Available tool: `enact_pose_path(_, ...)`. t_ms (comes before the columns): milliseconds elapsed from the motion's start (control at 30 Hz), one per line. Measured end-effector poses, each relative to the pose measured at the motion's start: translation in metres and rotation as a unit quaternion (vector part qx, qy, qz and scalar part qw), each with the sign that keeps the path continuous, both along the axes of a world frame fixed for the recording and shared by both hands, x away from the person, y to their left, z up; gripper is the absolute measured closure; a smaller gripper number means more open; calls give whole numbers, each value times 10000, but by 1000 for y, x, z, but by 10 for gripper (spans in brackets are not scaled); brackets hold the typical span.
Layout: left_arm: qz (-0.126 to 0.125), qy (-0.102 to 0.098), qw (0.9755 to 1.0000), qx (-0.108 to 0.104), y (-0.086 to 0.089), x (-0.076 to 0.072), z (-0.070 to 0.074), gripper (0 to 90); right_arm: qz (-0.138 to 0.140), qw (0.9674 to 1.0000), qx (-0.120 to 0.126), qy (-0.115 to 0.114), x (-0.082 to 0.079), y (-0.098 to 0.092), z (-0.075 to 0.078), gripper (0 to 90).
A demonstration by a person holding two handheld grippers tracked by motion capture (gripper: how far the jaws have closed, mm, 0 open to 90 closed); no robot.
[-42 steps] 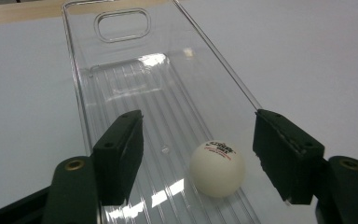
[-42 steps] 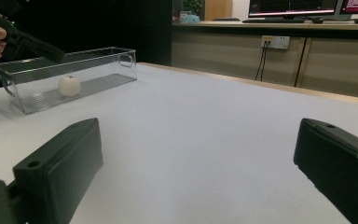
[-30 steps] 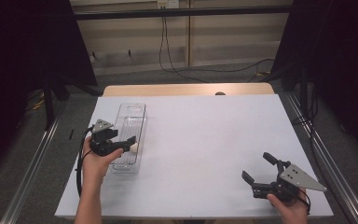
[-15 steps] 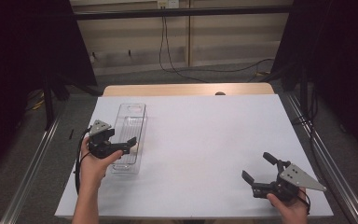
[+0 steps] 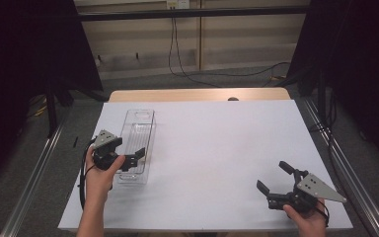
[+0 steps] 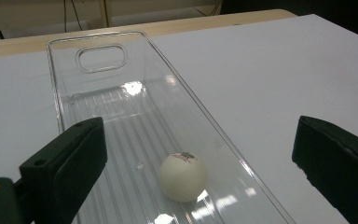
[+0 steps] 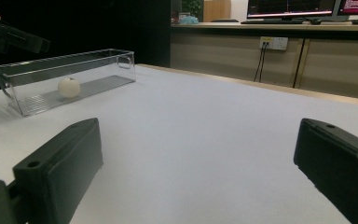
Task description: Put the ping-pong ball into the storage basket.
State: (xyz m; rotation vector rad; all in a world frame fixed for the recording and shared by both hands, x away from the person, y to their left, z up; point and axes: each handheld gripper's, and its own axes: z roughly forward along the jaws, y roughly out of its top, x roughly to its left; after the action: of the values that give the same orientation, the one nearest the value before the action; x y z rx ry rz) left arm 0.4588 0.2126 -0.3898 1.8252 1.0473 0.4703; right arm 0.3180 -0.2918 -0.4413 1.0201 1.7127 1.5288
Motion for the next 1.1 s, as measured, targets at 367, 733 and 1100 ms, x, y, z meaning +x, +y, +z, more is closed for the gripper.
enact_pose_path(367, -84, -107, 9999, -102, 6, -8, -3, 33, -1, 10000, -14, -3, 0, -1, 0, 7)
enact_pose_path(733, -150, -268, 9994, -180, 10, -20, -4, 33, 3, 10000, -19, 10, -1, -1, 0, 7)
enact_pose_path(1100, -148, -373, 9990, -202, 24, -30, -7, 34, -17, 10000, 7, 13, 0, 0, 0, 7)
